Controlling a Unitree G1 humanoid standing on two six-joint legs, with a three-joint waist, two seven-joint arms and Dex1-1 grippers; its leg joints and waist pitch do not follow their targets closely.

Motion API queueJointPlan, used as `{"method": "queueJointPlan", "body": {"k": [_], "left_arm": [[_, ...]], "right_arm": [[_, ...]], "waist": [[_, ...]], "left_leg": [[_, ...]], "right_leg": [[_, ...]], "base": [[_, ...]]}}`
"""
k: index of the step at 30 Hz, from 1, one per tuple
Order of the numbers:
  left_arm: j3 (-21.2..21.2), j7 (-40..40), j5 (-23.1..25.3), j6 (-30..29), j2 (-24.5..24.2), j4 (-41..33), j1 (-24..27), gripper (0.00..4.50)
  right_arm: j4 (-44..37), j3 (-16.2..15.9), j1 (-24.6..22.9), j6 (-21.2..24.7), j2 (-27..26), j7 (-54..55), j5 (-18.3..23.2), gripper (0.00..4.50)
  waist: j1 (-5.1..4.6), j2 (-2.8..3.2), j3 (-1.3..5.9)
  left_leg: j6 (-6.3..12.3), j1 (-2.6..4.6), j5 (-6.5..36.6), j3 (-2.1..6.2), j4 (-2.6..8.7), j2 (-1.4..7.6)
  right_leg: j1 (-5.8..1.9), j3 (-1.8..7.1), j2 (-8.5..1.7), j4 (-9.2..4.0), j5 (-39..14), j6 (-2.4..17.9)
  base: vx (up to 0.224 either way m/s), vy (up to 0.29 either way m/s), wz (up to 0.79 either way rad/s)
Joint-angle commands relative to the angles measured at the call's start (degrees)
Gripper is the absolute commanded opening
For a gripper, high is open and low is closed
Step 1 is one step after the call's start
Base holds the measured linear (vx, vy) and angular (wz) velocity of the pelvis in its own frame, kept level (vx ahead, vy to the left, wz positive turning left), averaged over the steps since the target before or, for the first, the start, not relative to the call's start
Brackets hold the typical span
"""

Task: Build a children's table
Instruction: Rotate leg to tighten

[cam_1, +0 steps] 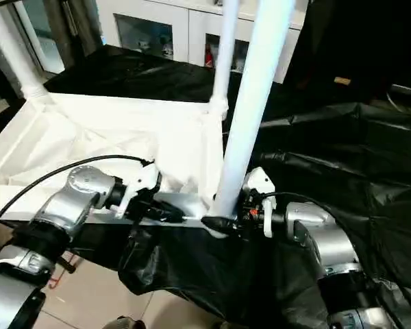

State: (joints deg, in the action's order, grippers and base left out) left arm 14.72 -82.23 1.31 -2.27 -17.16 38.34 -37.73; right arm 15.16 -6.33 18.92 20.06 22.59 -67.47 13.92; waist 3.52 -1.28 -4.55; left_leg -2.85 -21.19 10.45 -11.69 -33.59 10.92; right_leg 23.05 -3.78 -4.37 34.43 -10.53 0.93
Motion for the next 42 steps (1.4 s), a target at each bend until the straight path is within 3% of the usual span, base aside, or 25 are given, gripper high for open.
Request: {"method": "queueJointPlan", "body": {"k": [1,9,11,14,15,17,19,24,29,30,33,34,35,36,37,39,41,42], "left_arm": [[1.51,0.18,-0.92,-0.14,1.40,-2.14,-0.06,0.00],[0.75,3.91,-0.48,0.21,3.03,0.29,-1.32,0.00],[0.51,4.96,-0.37,0.14,3.36,0.55,-1.59,0.00],[-0.48,8.72,-0.19,-0.30,4.61,1.87,-2.62,0.00],[-1.03,11.55,0.07,-0.51,5.53,2.96,-3.42,0.00],[-2.23,18.66,0.79,-1.32,8.15,5.20,-5.31,0.00],[-3.02,24.54,1.32,-1.97,10.74,6.81,-6.67,0.00],[-3.83,30.26,1.71,-2.61,13.65,8.13,-7.75,0.00],[-3.24,31.18,1.76,-1.23,16.36,8.62,-8.50,0.00],[-2.98,30.34,1.65,-0.89,16.39,8.40,-8.40,0.00],[-2.83,29.43,1.74,-0.46,16.33,8.36,-8.32,0.00],[-1.87,25.43,1.81,1.44,14.92,7.75,-7.58,0.00],[-1.60,24.41,1.81,1.87,14.51,7.62,-7.40,0.00],[-1.45,23.86,1.81,2.11,14.29,7.54,-7.30,0.00],[-0.76,19.26,0.91,2.68,12.91,6.38,-6.61,0.00],[-0.56,17.06,0.38,2.84,12.27,5.78,-6.32,0.00],[0.01,13.32,0.13,3.36,10.83,5.28,-6.04,0.00],[0.25,12.12,0.17,3.65,10.30,5.25,-5.99,0.00]], "right_arm": [[-1.58,-3.97,1.33,1.25,-0.55,-3.25,1.10,3.03],[-2.04,-3.30,-0.50,0.28,-2.61,1.07,0.23,2.72],[-1.78,-2.98,-0.80,-0.11,-3.45,2.60,0.02,2.68],[-0.13,-2.17,-1.27,-1.42,-6.35,8.38,-1.40,2.64],[1.29,-1.57,-1.35,-1.71,-8.43,12.91,-2.48,2.64],[4.99,-0.12,-0.74,-2.58,-13.48,22.60,-4.31,2.64],[7.99,1.35,0.41,-3.04,-18.01,29.96,-4.80,2.64],[10.67,2.89,2.23,-3.41,-22.06,36.87,-5.35,2.64],[12.71,3.59,4.68,-6.40,-25.76,39.93,-5.60,2.64],[12.46,4.16,4.78,-6.25,-25.95,39.35,-4.95,3.19],[12.32,4.94,5.01,-5.92,-26.02,38.82,-4.06,3.35],[10.31,4.94,4.81,-4.79,-23.82,34.66,-2.75,3.55],[9.64,4.75,4.69,-4.44,-22.96,33.37,-2.54,3.55],[9.27,4.64,4.63,-4.25,-22.50,32.67,-2.43,3.70],[6.72,3.21,3.69,-3.24,-18.60,27.38,-1.82,3.78],[5.71,2.66,3.21,-2.93,-16.79,24.86,-1.34,3.78],[3.91,1.57,2.22,-2.45,-12.69,19.24,-0.61,3.78],[3.27,1.21,1.83,-2.17,-11.22,17.20,-0.36,3.78]], "waist": [[-0.05,-0.91,4.12],[0.13,-0.74,4.56],[0.04,-0.76,4.46],[-0.28,-0.71,4.16],[-0.26,-0.73,4.18],[-0.53,-0.38,3.90],[-1.11,-0.58,3.98],[-1.76,-0.60,3.87],[-1.79,-0.44,3.88],[-1.72,-0.35,3.87],[-1.69,-0.34,3.99],[-1.52,0.59,3.83],[-1.70,0.21,3.90],[-1.72,0.26,4.00],[-1.42,0.84,4.12],[-1.28,0.60,4.27],[-1.11,1.28,4.70],[-0.96,0.99,4.78]], "left_leg": [[4.36,0.89,7.91,1.15,3.63,3.03],[4.65,0.78,6.85,1.05,3.28,2.88],[4.00,0.77,8.22,1.11,3.35,2.79],[1.93,1.15,12.06,1.33,3.52,2.65],[1.65,1.15,12.61,1.44,3.54,2.62],[0.30,1.36,14.51,1.62,3.78,2.57],[-0.96,1.39,16.32,2.08,4.05,2.56],[-0.14,1.50,17.43,1.97,3.96,2.44],[0.69,1.25,16.50,1.88,4.15,2.50],[0.94,1.29,16.35,1.85,4.17,2.51],[1.41,1.17,15.54,1.71,4.14,2.50],[1.61,1.12,15.64,1.86,4.26,2.45],[1.64,1.06,15.81,1.74,4.26,2.50],[1.69,0.96,15.27,1.82,4.24,2.51],[2.57,0.95,14.14,1.75,4.13,2.42],[3.68,0.72,12.26,1.59,3.86,2.39],[4.15,0.71,9.56,1.59,3.63,2.52],[5.07,0.75,8.02,1.41,3.42,2.60]], "right_leg": [[-2.69,2.95,-4.43,-3.78,-12.40,13.29],[-2.81,2.98,-4.46,-3.56,-9.83,13.85],[-2.76,2.97,-4.46,-3.85,-12.08,13.34],[-2.30,2.96,-4.57,-4.75,-19.60,11.45],[-2.40,2.91,-4.68,-4.91,-21.05,11.00],[-1.87,2.86,-4.65,-5.36,-24.52,9.90],[-2.04,2.57,-4.61,-5.64,-27.48,8.44],[-1.75,2.66,-4.58,-6.07,-27.82,8.27],[-1.79,2.82,-4.50,-5.97,-24.53,8.59],[-1.84,2.85,-4.43,-5.80,-23.13,9.04],[-2.01,2.93,-4.40,-5.49,-20.33,10.07],[-2.10,2.93,-4.42,-5.57,-19.93,10.26],[-2.21,2.91,-4.25,-5.56,-19.28,10.31],[-2.35,2.91,-4.31,-5.30,-18.16,10.58],[-2.64,2.85,-4.25,-5.19,-15.73,11.30],[-2.93,2.93,-4.42,-4.90,-13.07,12.19],[-3.07,2.84,-4.44,-4.31,-9.05,13.82],[-3.15,2.84,-4.15,-3.92,-5.21,14.89]], "base": [[0.000,0.000,0.00],[0.000,0.000,0.00],[0.000,0.000,0.00],[0.000,0.000,0.00],[0.000,0.000,0.00],[0.000,0.000,0.00],[0.000,0.000,0.00],[0.000,0.000,0.00],[0.000,0.000,0.00],[0.000,0.000,0.00],[0.000,0.000,0.00],[0.000,0.000,0.00],[0.000,0.000,0.00],[0.000,0.000,0.00],[0.000,0.000,0.00],[0.000,0.000,0.00],[0.000,0.000,0.00],[0.000,0.000,0.00]]}}
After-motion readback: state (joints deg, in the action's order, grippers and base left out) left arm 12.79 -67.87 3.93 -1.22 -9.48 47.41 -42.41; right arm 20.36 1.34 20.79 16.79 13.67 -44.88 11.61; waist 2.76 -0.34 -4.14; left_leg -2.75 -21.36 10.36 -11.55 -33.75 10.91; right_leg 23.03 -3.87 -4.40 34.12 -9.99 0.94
